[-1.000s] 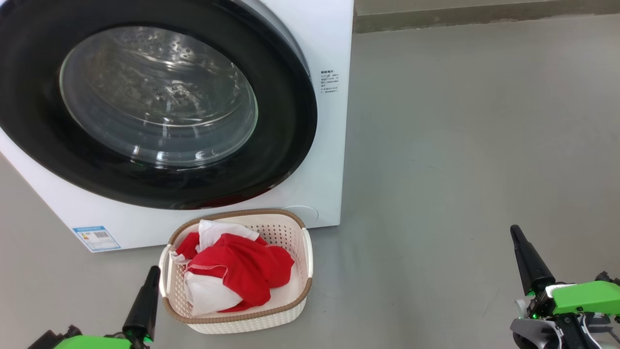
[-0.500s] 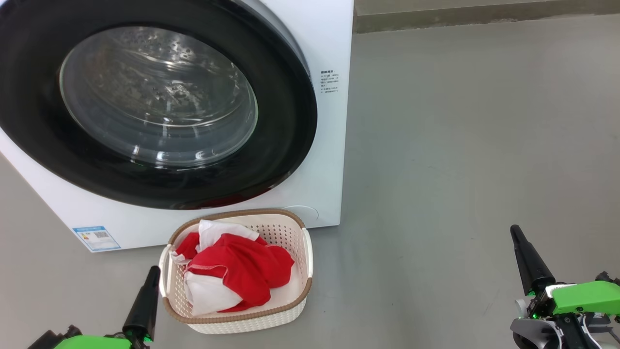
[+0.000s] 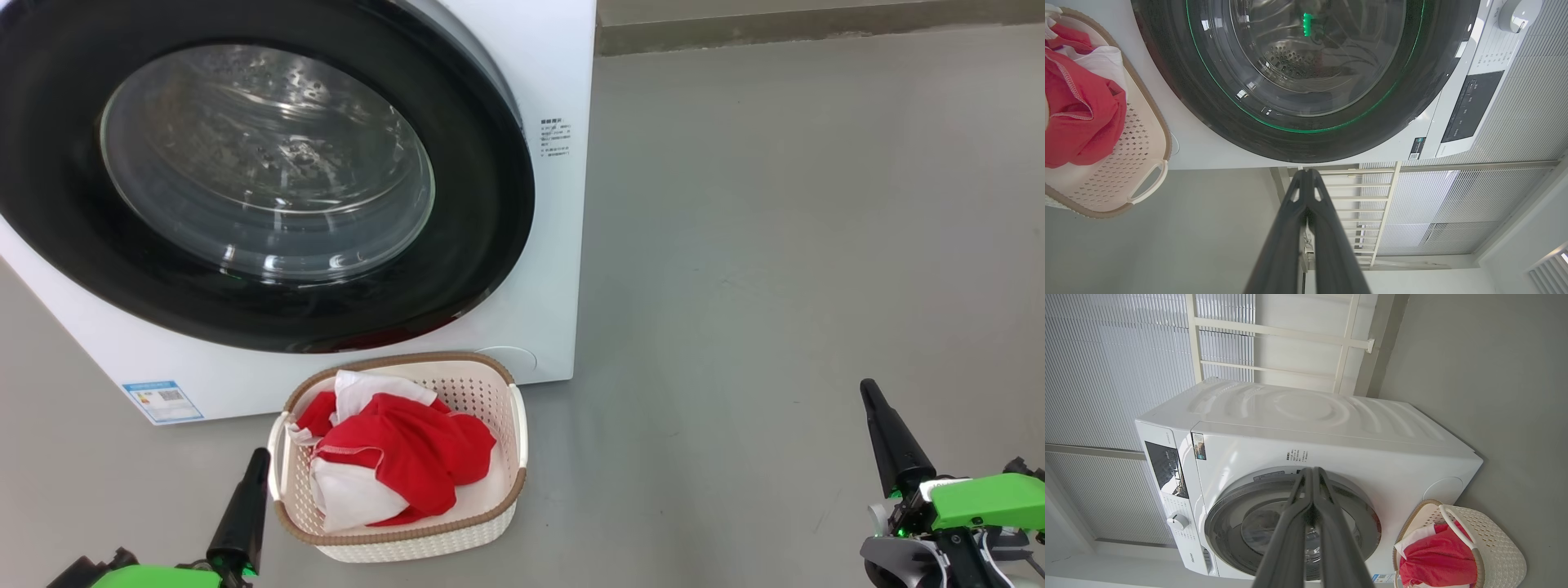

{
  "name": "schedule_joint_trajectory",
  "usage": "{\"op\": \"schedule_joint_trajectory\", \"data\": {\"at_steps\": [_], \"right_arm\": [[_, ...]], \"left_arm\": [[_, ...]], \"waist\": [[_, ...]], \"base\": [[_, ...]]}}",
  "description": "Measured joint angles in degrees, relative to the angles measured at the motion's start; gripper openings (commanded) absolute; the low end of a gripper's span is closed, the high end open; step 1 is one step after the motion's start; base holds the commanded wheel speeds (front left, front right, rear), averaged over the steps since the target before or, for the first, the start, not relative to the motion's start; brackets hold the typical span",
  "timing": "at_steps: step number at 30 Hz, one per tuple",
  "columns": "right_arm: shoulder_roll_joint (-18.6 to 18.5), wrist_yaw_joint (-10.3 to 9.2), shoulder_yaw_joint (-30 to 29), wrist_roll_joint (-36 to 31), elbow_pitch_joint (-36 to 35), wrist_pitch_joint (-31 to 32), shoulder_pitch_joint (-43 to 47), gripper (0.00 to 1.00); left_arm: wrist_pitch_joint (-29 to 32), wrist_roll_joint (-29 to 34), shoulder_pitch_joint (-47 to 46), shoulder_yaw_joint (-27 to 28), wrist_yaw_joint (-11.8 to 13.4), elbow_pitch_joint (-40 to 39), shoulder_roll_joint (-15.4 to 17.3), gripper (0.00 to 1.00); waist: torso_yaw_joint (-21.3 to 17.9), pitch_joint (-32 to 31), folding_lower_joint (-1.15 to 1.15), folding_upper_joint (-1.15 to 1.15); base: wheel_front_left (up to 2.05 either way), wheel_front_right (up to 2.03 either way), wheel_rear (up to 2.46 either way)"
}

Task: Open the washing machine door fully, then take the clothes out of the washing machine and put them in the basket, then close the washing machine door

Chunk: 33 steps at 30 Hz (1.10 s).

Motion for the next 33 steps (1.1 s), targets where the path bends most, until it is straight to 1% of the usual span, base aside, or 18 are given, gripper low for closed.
{"op": "schedule_joint_trajectory", "data": {"at_steps": [33], "right_arm": [[0.0, 0.0, -0.01, 0.0, 0.0, 0.0, 0.0, 0.0]], "left_arm": [[0.0, 0.0, 0.0, 0.0, 0.0, 0.0, 0.0, 0.0]], "waist": [[0.0, 0.0, 0.0, 0.0]], "base": [[0.0, 0.0, 0.0]]}}
